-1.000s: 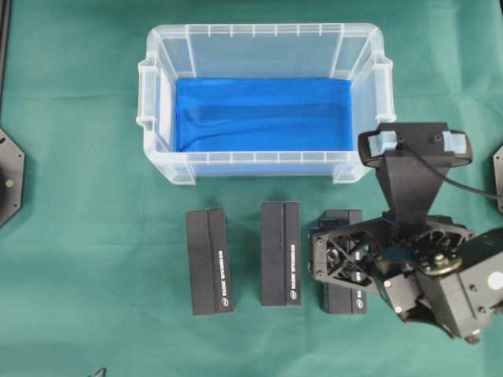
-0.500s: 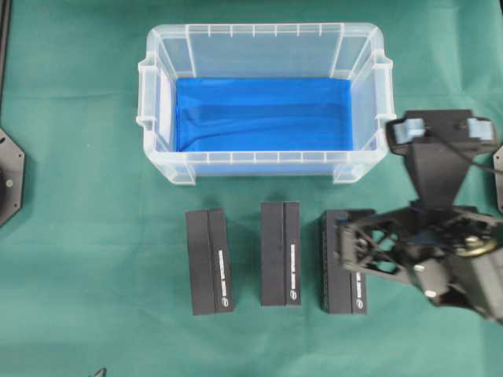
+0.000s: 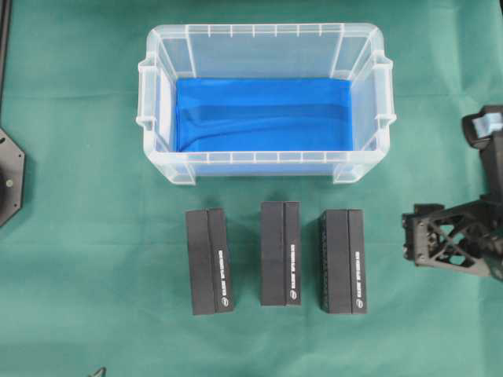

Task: Take the box out of the case with the right arm.
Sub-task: 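Withdraw the open right gripper to the right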

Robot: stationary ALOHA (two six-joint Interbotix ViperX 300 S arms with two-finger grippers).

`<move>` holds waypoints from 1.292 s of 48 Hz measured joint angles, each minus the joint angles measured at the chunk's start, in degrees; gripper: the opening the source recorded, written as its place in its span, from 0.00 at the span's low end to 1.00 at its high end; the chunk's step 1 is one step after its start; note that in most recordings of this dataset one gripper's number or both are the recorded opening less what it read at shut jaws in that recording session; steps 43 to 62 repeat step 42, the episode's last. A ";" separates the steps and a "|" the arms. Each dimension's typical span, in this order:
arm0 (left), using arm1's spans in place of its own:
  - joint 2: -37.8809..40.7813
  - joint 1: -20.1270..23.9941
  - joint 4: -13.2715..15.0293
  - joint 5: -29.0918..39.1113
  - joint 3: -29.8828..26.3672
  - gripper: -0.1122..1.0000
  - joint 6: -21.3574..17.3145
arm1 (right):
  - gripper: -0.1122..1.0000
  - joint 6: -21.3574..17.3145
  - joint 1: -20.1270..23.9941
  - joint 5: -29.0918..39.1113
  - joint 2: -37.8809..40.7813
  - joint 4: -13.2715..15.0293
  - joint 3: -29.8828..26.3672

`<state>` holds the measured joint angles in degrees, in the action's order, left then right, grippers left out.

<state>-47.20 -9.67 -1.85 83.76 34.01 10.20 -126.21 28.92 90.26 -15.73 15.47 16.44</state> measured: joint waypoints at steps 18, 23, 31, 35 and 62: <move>-0.09 0.00 0.00 0.00 0.00 0.10 0.00 | 0.86 5.01 -4.92 -0.44 -1.85 0.88 1.58; -0.18 0.00 0.00 0.00 0.09 0.10 0.00 | 0.86 9.40 -8.17 -1.58 -3.43 0.88 2.64; -0.26 0.00 0.00 0.00 0.00 0.10 0.00 | 0.86 16.26 -14.15 -3.60 -5.36 0.88 4.04; -0.35 0.00 0.00 0.00 0.00 0.10 0.00 | 0.86 19.95 -17.31 -3.96 -6.06 0.88 4.39; -0.35 0.00 0.00 0.00 0.00 0.10 0.00 | 0.86 26.10 -23.38 -4.31 -6.94 0.79 4.66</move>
